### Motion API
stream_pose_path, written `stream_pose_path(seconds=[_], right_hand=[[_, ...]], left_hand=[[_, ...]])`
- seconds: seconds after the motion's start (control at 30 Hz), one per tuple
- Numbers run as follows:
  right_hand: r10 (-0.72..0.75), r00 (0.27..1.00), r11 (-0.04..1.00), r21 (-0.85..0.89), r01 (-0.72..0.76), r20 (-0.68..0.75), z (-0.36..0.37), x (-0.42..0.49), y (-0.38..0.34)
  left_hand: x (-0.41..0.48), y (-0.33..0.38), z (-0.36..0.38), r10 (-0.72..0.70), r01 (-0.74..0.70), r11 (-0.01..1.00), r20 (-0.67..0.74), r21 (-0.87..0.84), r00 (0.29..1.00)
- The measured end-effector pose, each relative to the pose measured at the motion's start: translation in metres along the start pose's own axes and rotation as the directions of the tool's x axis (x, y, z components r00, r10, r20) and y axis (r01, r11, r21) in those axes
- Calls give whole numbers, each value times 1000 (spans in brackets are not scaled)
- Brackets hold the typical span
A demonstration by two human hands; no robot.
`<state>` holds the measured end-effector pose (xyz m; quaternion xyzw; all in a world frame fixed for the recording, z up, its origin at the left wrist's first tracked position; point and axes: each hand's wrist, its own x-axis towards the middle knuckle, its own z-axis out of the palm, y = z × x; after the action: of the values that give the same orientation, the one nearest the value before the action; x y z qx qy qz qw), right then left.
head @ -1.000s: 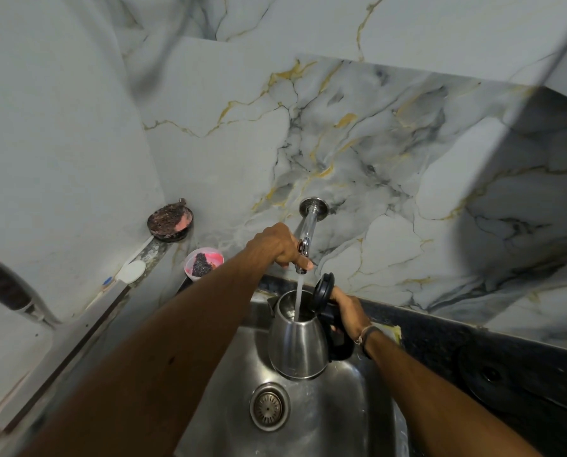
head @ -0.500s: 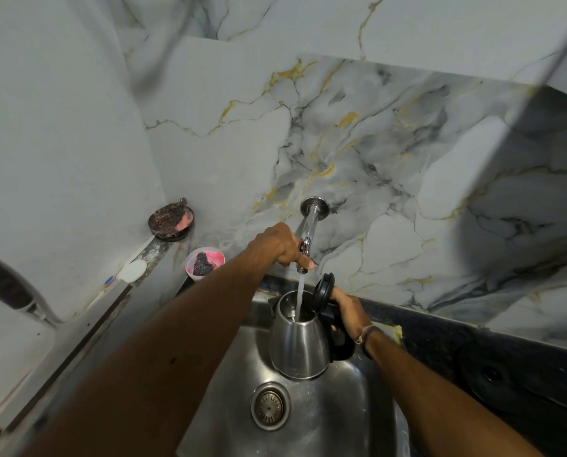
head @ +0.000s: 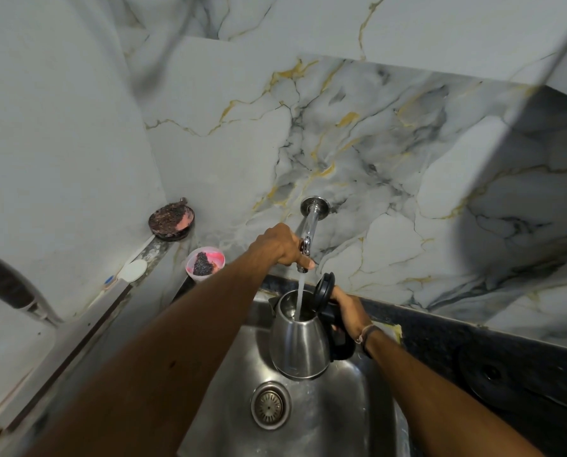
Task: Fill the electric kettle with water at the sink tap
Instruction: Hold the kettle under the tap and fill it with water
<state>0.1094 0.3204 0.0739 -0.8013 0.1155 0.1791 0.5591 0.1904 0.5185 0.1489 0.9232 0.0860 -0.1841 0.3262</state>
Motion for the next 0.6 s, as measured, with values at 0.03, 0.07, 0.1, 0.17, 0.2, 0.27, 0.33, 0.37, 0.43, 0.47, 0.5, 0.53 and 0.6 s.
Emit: stream_pose_path(seconds=[0.03,0.07,0.1,0.17,0.2,0.27,0.33,0.37,0.43,0.47,0.5,0.53,0.6], right_hand=[[-3,1000,1000,-2,3,1,0,0,0],[-7,1000,1000,-4,7,1,0,0,0],[-9,1000,1000,-5,9,2,0,0,1],[-13,1000,1000,-13,14,6,0,1,1],[-16,1000,1000,-18,16,7,0,1,2],[-19,1000,1000,-18,19,2,0,1,2],[-22,1000,1000,-13,22,-7,1,1,3],[-22,1000,1000,-14,22,-9,1,1,3],[-28,999,999,-17,27,-18,1,2,3],[-33,999,999,-12,32,-19,1,2,4],[-40,999,999,-3,40,-24,-1,2,3],[-45,999,999,6,46,-26,-1,2,3],[-55,998,998,24,56,-28,-1,5,5]], left_hand=[[1,-1,1,2,-2,1000,-5,-6,1000],[1,-1,1,5,-5,1000,-11,-11,1000],[2,-2,2,9,-10,1000,-15,-15,1000],[2,-3,3,19,-19,1000,-20,-20,1000],[2,-3,3,23,-24,999,-23,-21,999],[0,-3,3,29,-30,999,-29,-25,999],[-2,-5,4,36,-37,999,-37,-28,999],[-3,-6,5,44,-45,998,-45,-34,998],[-6,-8,6,70,-73,996,-68,-50,995],[-8,-10,8,85,-89,995,-87,-48,993],[-10,-9,9,104,-109,993,-116,-37,988],[-13,-10,13,112,-117,993,-157,-24,981],[-19,-8,21,112,-109,994,-279,29,954]])
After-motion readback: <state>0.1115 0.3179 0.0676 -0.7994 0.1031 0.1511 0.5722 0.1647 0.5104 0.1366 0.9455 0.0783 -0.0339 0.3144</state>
